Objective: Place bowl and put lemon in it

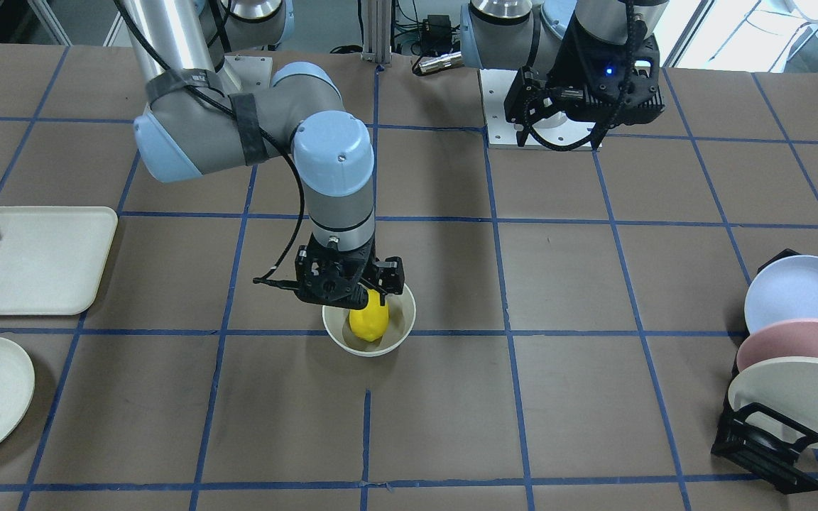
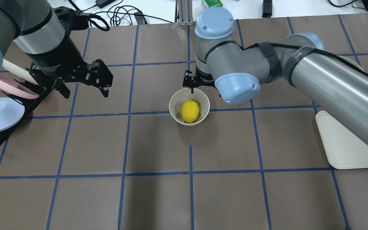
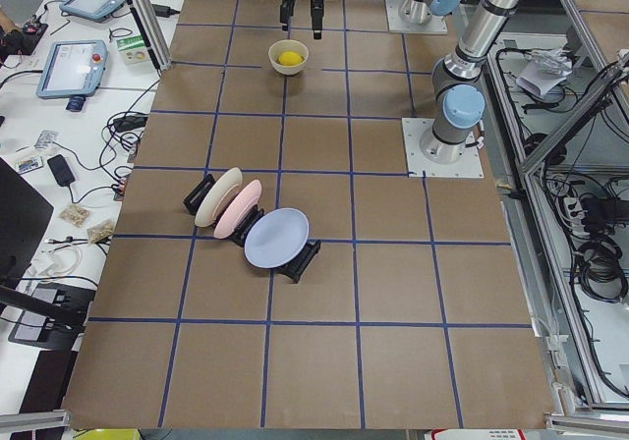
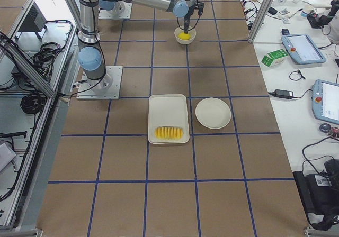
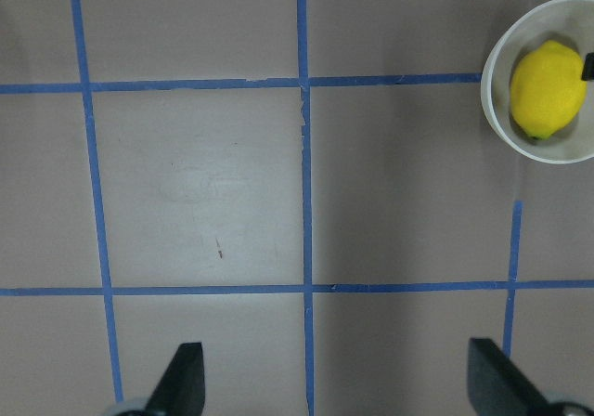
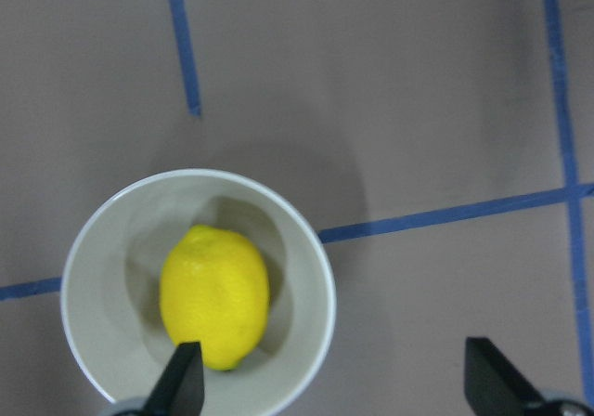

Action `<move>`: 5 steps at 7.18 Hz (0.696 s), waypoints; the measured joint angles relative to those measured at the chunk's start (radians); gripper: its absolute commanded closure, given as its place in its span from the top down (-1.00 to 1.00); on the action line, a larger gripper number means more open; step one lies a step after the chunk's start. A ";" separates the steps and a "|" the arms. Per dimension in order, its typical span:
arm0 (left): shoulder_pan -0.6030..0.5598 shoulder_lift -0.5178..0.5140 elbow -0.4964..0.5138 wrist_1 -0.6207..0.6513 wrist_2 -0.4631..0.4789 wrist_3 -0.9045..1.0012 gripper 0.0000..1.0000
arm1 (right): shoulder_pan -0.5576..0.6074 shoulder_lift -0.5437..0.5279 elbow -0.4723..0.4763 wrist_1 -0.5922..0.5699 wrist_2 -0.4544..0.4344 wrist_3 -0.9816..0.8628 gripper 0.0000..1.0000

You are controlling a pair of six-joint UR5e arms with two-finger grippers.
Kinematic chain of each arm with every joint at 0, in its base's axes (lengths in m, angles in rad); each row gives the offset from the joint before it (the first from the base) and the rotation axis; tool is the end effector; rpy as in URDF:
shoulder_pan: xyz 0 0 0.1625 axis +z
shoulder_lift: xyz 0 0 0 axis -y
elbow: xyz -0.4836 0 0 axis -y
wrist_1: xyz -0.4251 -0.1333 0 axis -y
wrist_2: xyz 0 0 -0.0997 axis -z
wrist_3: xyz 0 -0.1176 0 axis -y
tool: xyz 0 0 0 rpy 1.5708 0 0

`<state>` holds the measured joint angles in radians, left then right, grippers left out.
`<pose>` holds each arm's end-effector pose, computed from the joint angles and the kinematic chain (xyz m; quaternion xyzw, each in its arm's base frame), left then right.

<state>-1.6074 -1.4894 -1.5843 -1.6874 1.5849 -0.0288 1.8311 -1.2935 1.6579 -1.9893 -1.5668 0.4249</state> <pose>-0.1491 -0.4735 0.5510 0.0041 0.9997 0.0241 0.0078 0.2928 -0.5797 0.3641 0.0821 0.9963 -0.0248 0.0110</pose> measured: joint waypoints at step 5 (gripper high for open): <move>0.002 0.004 0.000 0.000 0.002 0.003 1.00 | -0.257 -0.247 -0.001 0.370 0.044 -0.278 1.00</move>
<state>-1.6057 -1.4855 -1.5844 -1.6874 1.5869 -0.0259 1.5744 -1.5403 1.6569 -1.6196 -1.5231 0.1464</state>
